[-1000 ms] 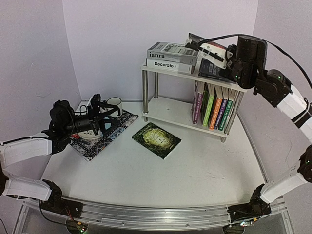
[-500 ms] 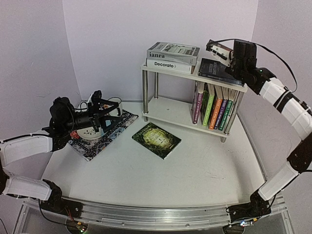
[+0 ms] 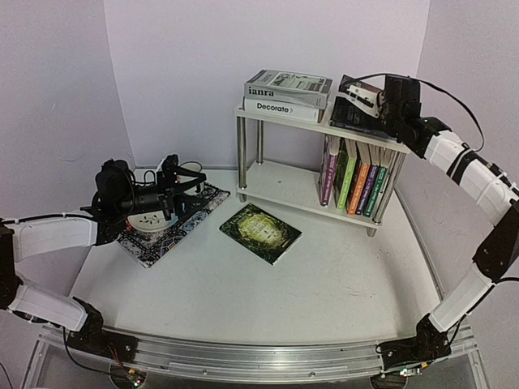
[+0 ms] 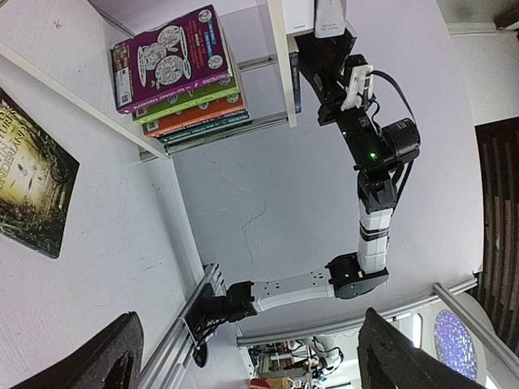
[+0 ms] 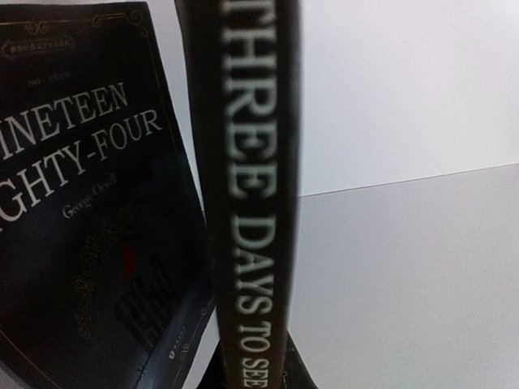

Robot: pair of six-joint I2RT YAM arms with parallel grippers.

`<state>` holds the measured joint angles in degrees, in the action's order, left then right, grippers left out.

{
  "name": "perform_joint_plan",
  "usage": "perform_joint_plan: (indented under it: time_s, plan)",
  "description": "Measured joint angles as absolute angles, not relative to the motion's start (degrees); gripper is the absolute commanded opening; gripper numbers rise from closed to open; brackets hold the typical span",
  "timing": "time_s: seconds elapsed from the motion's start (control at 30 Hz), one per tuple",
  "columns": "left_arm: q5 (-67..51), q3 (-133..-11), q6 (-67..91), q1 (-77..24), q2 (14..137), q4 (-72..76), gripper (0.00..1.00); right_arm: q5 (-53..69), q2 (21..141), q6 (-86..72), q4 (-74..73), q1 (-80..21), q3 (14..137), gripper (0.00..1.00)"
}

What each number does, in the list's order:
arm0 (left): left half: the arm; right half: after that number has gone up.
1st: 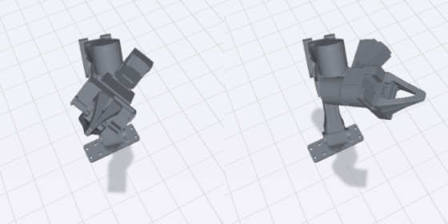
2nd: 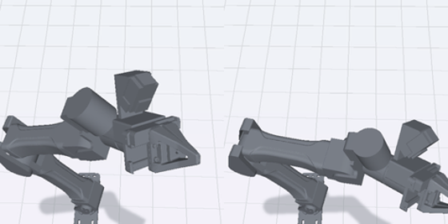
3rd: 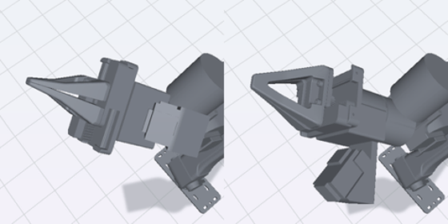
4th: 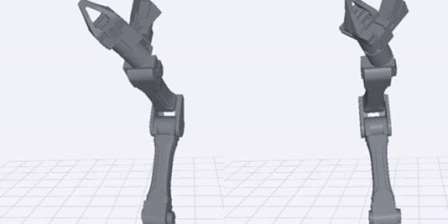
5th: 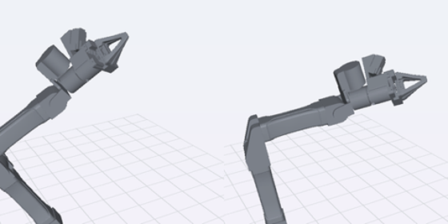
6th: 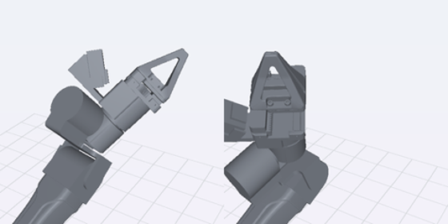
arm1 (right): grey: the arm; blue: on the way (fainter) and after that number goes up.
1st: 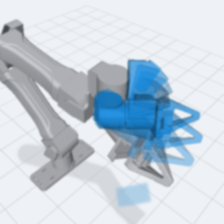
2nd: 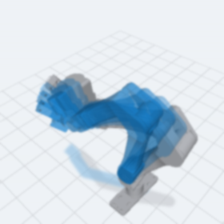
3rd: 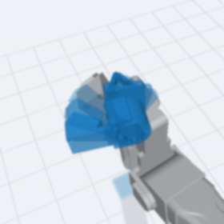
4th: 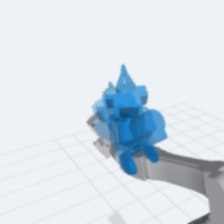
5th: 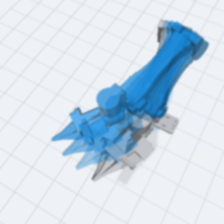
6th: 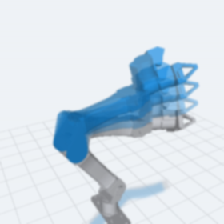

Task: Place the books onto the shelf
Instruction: Place the book on the book pile on the shelf.

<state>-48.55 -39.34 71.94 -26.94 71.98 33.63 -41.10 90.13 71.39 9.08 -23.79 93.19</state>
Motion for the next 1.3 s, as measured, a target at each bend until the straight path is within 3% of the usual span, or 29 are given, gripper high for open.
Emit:
perform_joint_plan:
  time_s: [1.3]
  plan:
    - [-51.9,-40.5,71.4,-26.9,76.2,33.6,0.92,-40.1,90.2,75.1,0.9,-25.8,90.6,0.06]
